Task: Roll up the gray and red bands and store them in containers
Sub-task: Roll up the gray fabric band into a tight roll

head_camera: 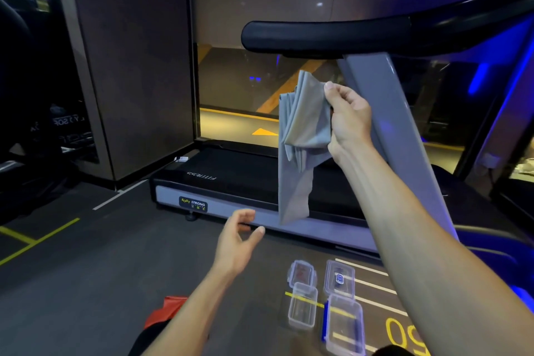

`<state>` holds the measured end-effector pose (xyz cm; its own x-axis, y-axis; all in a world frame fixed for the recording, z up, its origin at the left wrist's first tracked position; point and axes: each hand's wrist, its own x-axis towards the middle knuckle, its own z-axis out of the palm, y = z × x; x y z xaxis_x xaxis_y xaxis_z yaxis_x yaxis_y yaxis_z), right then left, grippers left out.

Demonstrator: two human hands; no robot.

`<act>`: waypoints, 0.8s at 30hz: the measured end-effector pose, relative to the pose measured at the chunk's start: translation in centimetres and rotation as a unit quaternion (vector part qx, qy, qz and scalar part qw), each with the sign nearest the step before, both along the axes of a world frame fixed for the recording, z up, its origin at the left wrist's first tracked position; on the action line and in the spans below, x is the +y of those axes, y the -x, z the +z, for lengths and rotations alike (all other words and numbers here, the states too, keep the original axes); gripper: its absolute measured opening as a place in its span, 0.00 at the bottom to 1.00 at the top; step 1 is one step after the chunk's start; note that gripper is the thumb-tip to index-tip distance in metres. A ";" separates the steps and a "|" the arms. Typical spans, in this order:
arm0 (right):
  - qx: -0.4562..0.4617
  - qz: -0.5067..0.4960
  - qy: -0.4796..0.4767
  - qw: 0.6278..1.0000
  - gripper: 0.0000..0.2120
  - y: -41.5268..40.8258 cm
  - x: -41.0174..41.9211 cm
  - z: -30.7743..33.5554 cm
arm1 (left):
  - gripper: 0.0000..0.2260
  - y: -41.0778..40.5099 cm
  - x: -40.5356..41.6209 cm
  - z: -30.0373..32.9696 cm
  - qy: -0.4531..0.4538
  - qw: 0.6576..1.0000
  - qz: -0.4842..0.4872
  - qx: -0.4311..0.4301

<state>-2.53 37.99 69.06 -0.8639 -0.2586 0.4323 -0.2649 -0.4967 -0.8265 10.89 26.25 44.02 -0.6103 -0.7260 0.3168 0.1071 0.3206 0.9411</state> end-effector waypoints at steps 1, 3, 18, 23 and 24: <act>0.002 -0.001 -0.002 1.000 0.04 0.0 0.0 0.2 | 0.15 0.1 -0.2 0.6 0.008 1.000 -0.010 -0.005; 0.004 0.001 -0.008 1.000 0.05 -0.1 -0.1 0.4 | 0.14 0.4 -0.3 1.6 0.027 0.998 -0.038 -0.031; -0.053 0.023 0.016 0.998 0.05 -1.2 0.6 -0.1 | 0.07 -0.2 2.5 2.1 0.083 0.985 -0.112 -0.103; -0.083 0.046 0.017 0.995 0.05 -1.9 1.1 -0.2 | 0.27 -1.1 1.7 6.6 0.157 0.974 -0.120 -0.111; -0.085 0.048 0.017 0.995 0.05 -2.1 1.2 -0.1 | 0.31 -1.1 1.7 8.0 0.140 0.978 -0.138 -0.072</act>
